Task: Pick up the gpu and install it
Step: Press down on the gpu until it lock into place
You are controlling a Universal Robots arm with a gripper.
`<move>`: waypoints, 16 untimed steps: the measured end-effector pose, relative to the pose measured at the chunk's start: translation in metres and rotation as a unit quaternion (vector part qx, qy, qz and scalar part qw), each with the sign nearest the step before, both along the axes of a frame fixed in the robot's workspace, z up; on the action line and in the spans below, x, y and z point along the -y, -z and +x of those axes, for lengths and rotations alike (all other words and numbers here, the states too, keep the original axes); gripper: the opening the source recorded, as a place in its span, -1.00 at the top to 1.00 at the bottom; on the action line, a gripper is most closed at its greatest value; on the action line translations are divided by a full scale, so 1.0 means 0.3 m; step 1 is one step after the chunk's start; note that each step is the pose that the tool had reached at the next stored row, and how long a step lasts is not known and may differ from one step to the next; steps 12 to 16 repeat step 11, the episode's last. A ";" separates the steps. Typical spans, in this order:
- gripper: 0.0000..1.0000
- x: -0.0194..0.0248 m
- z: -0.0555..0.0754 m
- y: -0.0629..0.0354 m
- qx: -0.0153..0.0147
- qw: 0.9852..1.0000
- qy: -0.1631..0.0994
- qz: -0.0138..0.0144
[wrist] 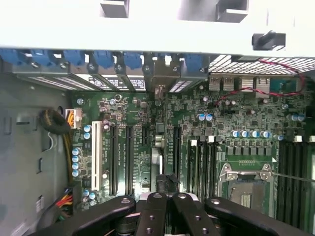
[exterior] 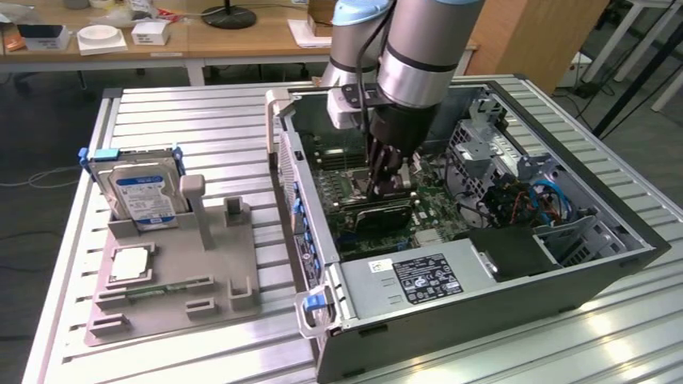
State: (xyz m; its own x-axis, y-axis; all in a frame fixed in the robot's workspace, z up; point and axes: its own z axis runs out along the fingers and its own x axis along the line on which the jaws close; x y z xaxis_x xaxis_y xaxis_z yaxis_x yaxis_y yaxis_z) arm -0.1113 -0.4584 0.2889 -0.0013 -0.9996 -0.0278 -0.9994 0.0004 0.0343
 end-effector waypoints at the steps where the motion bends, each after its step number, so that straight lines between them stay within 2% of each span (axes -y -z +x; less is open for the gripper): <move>1: 0.79 0.000 0.000 -0.005 0.000 1.000 0.000 0.000; 16: 0.79 0.000 0.000 -0.012 0.000 1.000 0.000 0.000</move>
